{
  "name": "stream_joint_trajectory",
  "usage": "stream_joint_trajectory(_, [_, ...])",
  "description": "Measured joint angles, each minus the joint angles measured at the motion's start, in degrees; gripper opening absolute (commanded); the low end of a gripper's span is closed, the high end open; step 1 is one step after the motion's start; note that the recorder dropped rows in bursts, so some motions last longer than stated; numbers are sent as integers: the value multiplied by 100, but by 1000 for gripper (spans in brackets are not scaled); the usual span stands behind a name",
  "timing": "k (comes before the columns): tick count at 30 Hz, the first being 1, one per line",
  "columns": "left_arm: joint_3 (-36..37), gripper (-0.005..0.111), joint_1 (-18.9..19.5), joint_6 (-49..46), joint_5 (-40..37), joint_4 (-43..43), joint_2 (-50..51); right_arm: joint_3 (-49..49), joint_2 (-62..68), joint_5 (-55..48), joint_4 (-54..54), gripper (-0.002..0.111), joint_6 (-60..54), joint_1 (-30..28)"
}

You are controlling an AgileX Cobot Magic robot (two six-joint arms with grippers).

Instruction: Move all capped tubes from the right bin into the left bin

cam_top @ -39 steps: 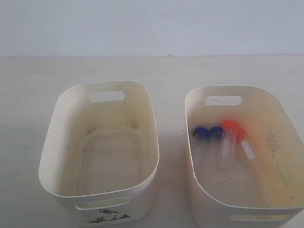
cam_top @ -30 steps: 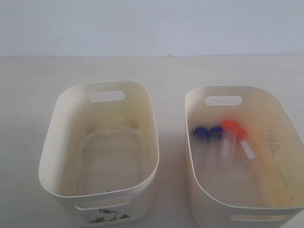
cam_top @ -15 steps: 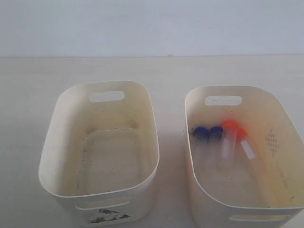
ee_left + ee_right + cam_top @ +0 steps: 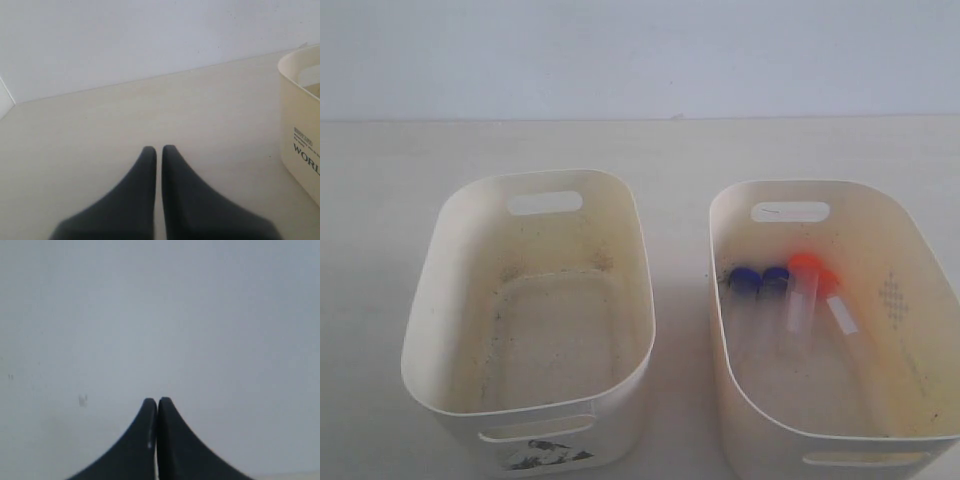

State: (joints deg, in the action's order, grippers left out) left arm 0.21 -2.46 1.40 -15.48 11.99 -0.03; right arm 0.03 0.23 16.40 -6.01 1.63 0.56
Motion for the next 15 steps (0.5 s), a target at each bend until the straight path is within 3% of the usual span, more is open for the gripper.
stream_joint_trajectory(4, [0,4,0,0,0,0,0,-111,0,505,0,0,62,0])
stream_joint_trajectory(8, [0,4,0,0,0,0,0,-937,2,-59,0,0,59,0])
stream_joint_trajectory(15, [0,4,0,0,0,0,0,-3316,1302,-3673,0,0,-163,0])
